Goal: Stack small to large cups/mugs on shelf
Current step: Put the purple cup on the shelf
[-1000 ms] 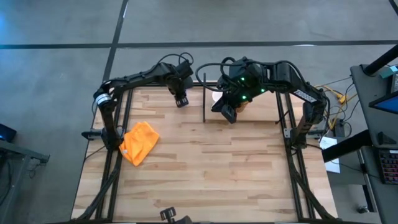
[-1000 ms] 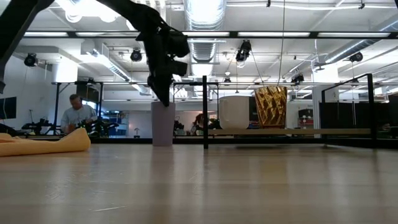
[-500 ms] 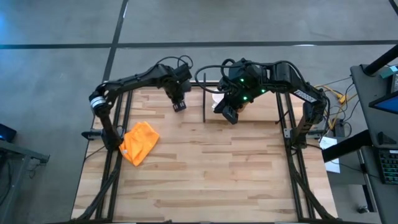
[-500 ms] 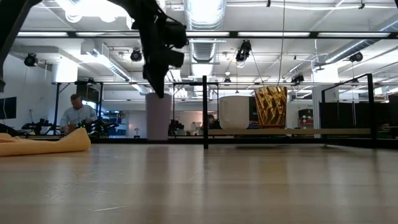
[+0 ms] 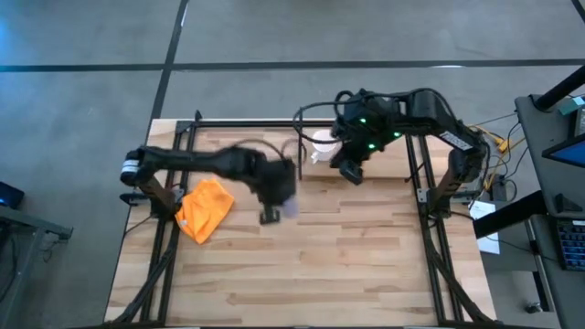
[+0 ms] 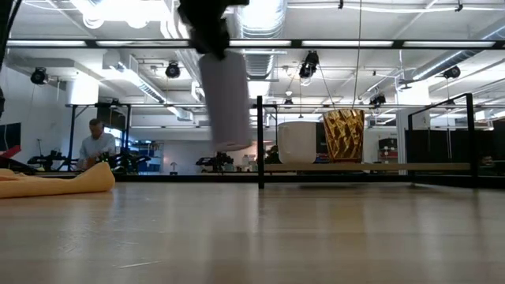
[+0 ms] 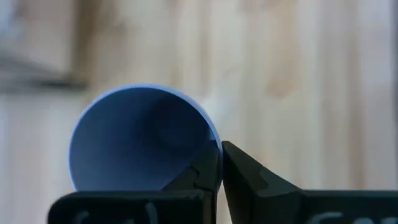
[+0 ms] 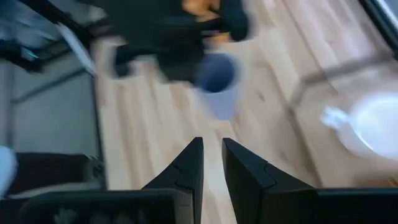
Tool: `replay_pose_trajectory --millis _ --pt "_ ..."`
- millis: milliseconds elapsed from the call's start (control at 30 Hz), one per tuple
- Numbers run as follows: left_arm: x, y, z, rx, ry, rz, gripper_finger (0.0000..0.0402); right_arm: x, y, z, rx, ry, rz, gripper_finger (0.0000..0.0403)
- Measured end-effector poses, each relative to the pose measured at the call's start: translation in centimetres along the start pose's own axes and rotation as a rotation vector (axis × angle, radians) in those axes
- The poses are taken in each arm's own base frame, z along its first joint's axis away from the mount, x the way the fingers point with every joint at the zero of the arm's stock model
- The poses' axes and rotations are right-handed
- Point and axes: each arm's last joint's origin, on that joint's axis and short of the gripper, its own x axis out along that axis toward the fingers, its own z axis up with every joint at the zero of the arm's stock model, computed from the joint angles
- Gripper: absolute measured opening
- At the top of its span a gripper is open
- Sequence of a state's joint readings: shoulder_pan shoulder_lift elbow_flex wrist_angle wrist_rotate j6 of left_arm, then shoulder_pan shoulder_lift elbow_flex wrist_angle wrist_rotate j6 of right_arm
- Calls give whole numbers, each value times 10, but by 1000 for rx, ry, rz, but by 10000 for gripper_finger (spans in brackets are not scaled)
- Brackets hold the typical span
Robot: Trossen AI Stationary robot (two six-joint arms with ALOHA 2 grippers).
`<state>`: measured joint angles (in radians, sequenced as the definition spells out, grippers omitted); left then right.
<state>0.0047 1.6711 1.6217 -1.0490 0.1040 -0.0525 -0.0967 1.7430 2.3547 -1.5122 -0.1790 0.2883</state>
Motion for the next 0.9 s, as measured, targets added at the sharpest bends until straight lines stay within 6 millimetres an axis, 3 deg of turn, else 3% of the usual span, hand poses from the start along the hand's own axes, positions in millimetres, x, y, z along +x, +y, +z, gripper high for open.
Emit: replay_pose_trajectory --millis 133,400,633,900 --pt "21 -18 23 26 -99 -78 0 -18 -3 -11 35 -18 -104 54" --pt "77 -6 53 -76 33 -89 0 -64 -3 -32 112 -151 -167 54" --pt "84 -6 66 -8 109 -75 0 -89 -3 -45 141 -219 -166 54" --pt "83 -7 69 39 74 -78 6 -88 -3 -45 139 -225 -189 54"
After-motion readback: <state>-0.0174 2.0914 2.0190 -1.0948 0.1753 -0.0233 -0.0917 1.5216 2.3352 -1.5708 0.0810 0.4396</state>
